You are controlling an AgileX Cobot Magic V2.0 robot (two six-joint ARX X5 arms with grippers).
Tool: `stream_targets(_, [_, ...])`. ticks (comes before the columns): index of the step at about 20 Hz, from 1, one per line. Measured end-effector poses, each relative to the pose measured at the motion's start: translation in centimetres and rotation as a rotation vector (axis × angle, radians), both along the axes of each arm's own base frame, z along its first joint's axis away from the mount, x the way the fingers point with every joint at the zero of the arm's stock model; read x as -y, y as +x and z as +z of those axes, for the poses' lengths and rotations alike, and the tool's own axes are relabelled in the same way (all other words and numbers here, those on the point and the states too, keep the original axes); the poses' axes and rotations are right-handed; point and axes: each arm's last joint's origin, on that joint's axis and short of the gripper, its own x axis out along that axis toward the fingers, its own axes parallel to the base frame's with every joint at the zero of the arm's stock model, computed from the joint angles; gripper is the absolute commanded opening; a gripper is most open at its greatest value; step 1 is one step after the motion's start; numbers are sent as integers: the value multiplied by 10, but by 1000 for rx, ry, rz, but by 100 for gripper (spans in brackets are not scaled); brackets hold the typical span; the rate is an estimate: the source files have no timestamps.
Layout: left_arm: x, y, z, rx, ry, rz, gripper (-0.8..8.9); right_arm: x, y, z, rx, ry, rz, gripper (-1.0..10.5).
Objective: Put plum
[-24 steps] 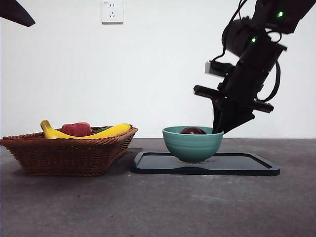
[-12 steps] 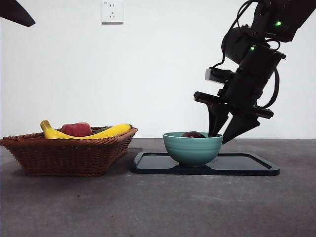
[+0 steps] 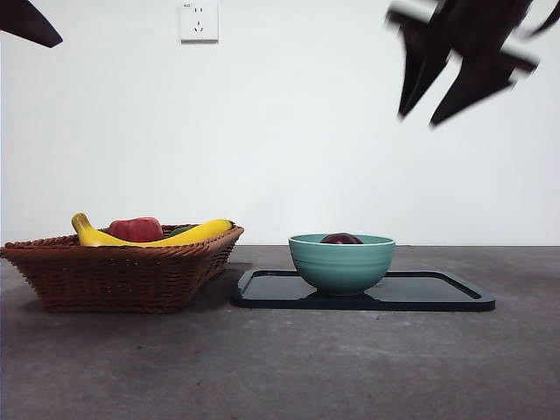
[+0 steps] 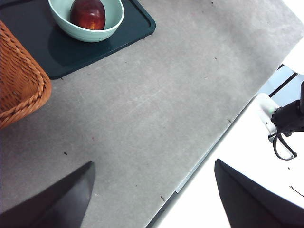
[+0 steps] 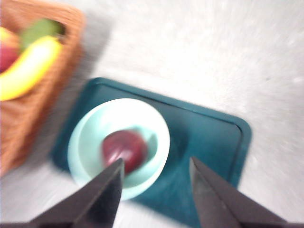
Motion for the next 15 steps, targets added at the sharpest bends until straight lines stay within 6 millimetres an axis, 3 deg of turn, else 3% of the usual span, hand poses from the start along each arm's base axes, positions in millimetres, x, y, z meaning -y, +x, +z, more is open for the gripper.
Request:
stream_targets(3, [0, 1, 1, 9, -6, 0, 403, 13, -44, 30, 15, 12, 32, 221])
stream_targets(7, [0, 1, 1, 11, -7, 0, 403, 28, -93, 47, 88, 53, 62, 221])
stream_targets(10, [1, 1, 1, 14, -9, 0, 403, 35, -126, 34, 93, 86, 112, 221])
stream_targets(15, [1, 2, 2, 25, -15, 0, 403, 42, -166, -5, 35, 134, 200, 221])
